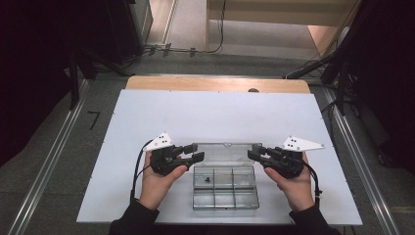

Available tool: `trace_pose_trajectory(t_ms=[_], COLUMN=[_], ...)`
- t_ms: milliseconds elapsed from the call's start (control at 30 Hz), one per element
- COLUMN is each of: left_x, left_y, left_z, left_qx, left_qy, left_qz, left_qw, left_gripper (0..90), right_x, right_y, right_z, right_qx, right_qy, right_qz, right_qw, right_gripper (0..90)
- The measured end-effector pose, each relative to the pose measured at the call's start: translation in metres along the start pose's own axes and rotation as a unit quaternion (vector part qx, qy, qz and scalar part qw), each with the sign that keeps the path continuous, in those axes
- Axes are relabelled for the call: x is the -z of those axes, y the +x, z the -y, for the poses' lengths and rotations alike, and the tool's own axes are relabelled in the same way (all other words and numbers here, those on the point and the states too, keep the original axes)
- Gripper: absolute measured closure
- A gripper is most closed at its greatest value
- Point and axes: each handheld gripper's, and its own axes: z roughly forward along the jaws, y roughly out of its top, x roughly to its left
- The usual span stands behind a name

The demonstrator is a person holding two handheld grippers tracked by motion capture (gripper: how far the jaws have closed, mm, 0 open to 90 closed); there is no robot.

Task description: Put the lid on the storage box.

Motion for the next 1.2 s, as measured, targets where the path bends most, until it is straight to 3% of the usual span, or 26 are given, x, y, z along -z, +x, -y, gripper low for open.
trace_pose_trajectory(t_ms=[200,500,967,1200], left_x=[0.01,0.025,0.035,0.031], left_y=[-0.002,-0.003,-0.011,-0.015], left_z=[0.003,0.011,0.032,0.033], left_qx=[0.001,0.009,0.012,0.008], left_qy=[0.0,-0.001,0.022,0.019], left_qz=[-0.004,-0.007,0.016,0.024], left_qw=[1.0,0.9999,0.9995,0.9995], left_gripper=[51.3,65.5,85.9,89.3], right_x=[0.002,0.005,0.013,0.016], right_y=[0.003,0.007,0.016,0.017], right_z=[0.002,0.007,0.016,0.024], right_qx=[0.0,0.006,0.014,0.009], right_qy=[-0.001,-0.003,0.0,0.005], right_qz=[0.003,0.003,0.008,0.011], right_qw=[1.0,1.0,0.9999,0.9999], right_gripper=[64.6,63.6,61.8,59.4])
